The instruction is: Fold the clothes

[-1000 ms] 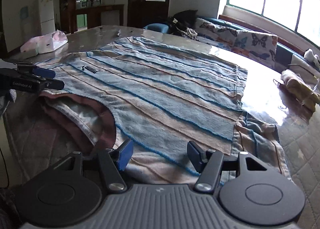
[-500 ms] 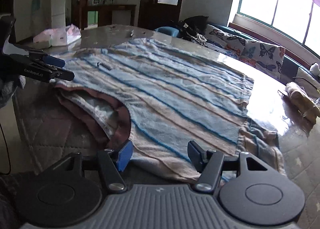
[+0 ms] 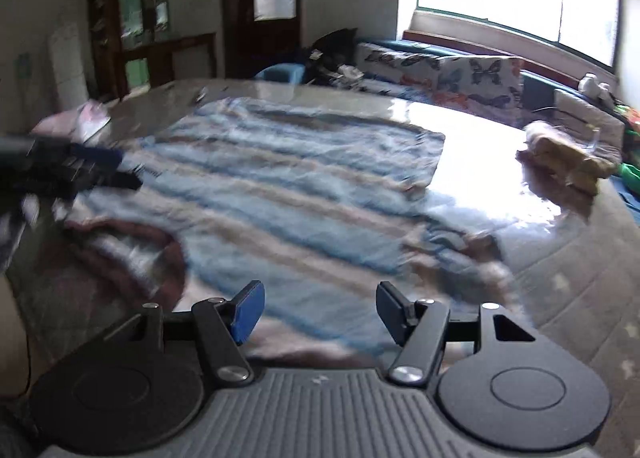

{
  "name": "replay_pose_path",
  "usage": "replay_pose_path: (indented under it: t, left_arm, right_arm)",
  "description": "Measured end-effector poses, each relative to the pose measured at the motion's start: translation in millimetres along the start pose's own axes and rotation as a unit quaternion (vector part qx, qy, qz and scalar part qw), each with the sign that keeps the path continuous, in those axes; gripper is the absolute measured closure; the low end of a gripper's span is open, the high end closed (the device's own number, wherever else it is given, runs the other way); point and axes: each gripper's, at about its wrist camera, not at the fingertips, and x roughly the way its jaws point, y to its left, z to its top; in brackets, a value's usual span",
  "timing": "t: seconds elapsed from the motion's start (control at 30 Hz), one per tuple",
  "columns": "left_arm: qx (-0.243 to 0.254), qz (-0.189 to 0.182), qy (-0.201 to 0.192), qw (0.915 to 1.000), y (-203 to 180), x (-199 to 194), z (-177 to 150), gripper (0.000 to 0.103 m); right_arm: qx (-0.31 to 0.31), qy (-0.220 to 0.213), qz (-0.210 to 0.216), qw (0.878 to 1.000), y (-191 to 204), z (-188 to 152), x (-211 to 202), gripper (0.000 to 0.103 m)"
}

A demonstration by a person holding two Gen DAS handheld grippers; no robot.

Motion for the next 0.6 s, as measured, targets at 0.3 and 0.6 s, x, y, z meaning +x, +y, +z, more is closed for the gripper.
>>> replay_pose_path:
  t: [0.3,0.6]
  left_arm:
    - [0.031,-0.060,0.019,0.9975,-48.9,32.4,4.6,0.024]
    - [0.086,-0.110,0.033,0.9896,-95.1,61.1,6.0,0.024]
  right_arm:
    - [0.046,0.008,-0.021,0.999,-50.3,23.1,39.2,0.040]
    - [0.082,0.019,-0.009,0.996,-68.5,21.6,59.6,0.040]
